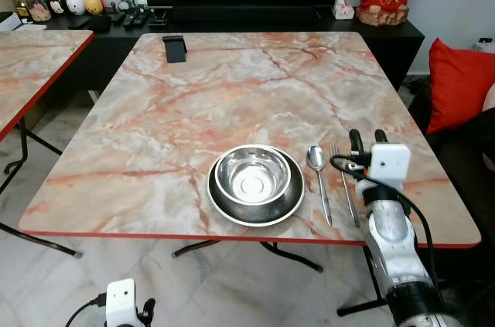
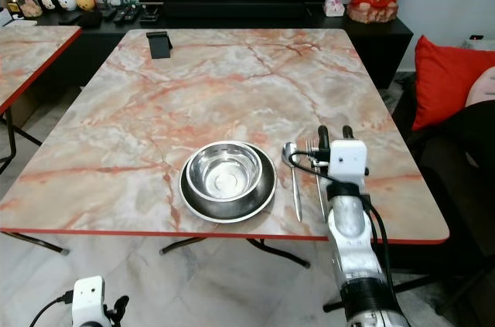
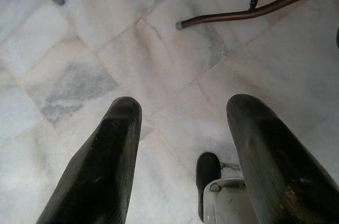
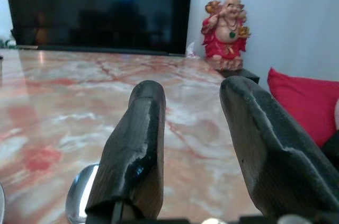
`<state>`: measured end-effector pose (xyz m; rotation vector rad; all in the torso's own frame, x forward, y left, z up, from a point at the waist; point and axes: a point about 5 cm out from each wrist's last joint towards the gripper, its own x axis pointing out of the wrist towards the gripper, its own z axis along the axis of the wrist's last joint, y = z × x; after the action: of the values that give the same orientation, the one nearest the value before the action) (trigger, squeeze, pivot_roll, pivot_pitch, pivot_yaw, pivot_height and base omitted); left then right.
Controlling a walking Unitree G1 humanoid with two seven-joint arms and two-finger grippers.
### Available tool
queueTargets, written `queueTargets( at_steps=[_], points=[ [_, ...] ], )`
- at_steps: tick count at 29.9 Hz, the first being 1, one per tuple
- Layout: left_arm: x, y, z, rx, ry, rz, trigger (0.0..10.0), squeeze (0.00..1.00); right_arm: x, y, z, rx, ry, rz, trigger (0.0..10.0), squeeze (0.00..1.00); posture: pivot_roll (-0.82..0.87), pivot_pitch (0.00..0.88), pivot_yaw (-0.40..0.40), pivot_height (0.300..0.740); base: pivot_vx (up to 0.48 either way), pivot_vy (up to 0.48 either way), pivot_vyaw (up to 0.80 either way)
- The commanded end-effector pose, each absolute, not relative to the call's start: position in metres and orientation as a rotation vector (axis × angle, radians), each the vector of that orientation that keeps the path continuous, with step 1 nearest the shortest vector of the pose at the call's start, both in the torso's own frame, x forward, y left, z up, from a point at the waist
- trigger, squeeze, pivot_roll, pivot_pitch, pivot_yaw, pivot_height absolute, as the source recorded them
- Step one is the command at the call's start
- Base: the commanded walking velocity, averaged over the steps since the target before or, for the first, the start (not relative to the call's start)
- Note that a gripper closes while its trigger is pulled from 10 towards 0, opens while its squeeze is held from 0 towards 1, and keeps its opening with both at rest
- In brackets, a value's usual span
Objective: Setting the table
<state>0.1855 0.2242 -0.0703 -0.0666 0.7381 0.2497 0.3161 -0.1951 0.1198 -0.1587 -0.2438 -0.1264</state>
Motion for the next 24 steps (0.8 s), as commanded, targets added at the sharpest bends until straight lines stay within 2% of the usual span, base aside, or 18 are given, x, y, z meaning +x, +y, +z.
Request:
queueTargets(
  at_steps=[1, 14, 24],
  points=[
    [0.180, 0.226, -0.073, -0.053, 0.756, 0.254, 10.0, 0.00, 0.313, -0.192, 0.128, -0.146, -0.289, -0.120, 10.0, 0.00, -0.14, 0.000, 0.026, 0.719, 0.000, 0.000, 0.00],
    [0.181, 0.215, -0.075, -0.007, 0.780, 0.170, 10.0, 0.00, 0.308, -0.181, 0.132, -0.125, -0.284, -0.096, 10.0, 0.00, -0.14, 0.000, 0.008, 0.719, 0.000, 0.000, 0.00],
    [0.174, 0.218, -0.078, 0.000, 0.808, 0.174, 10.0, 0.00, 0.312, -0.173, 0.135, -0.115, -0.277, -0.069, 10.0, 0.00, -0.13, 0.000, 0.010, 0.719, 0.000, 0.350, 0.00]
  ],
)
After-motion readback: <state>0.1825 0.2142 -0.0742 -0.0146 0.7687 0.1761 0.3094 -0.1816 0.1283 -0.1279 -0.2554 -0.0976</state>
